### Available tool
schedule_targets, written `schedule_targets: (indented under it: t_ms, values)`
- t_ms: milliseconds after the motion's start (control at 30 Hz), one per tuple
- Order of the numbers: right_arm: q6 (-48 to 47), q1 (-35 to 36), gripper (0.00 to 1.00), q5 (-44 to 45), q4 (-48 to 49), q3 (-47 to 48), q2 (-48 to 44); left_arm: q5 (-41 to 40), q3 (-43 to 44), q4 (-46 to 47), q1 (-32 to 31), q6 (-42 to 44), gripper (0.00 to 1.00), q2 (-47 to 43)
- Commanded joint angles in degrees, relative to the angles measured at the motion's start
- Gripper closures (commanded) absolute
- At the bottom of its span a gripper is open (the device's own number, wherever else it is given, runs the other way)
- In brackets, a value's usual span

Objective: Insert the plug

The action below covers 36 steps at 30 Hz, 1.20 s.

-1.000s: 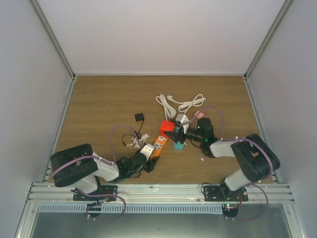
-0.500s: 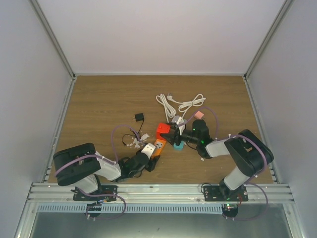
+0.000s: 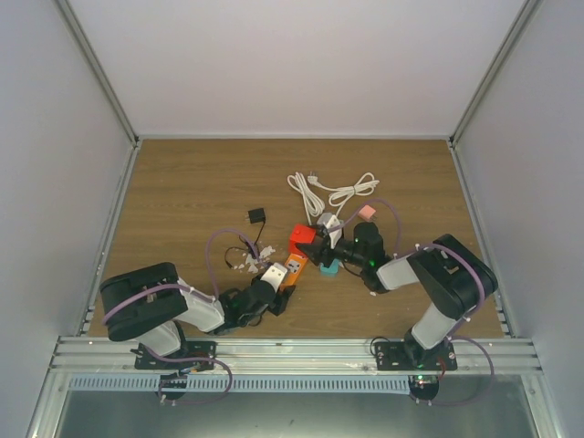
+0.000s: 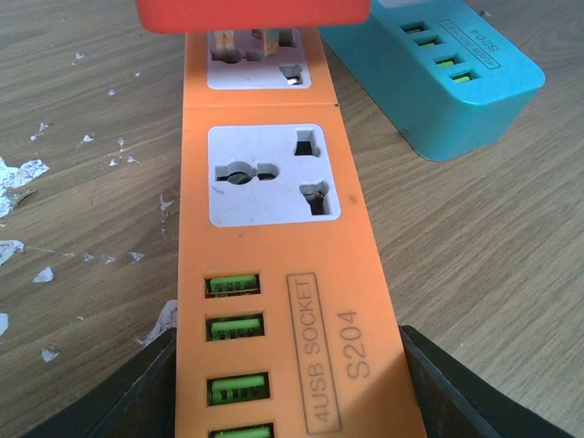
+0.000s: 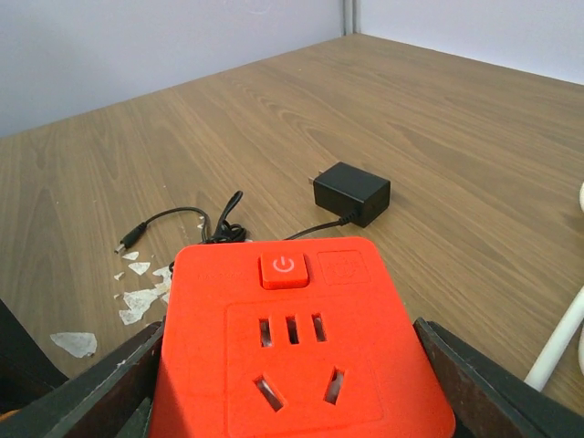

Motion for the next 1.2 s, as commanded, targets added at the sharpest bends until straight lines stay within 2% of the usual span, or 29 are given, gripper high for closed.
schedule_targets:
  t_ms: [0,500,867,1167]
  values:
    - [-0.3,0.4,1.0,1.73,3.92,-1.46,-0.23,-0.39,0.26,-2.71,0.24,-1.43,0.85,1.71]
    - [-0.64,0.35,1.0,6.47,-0.36,-4.3,-3.7,-0.91,1.39,-4.46,1.61,-3.45,0.86,2.86]
    - [-0.99,0.44,1.0,6.27,0.91,-2.15,2.16,-0.67,1.65,-4.52,1.64,-3.27,0.86,3.29]
    - [-2.4,1.23,1.0,8.55,-1.48,-3.66,0.89,-1.11,1.99,-5.02,1.6,-3.66,0.85,3.63]
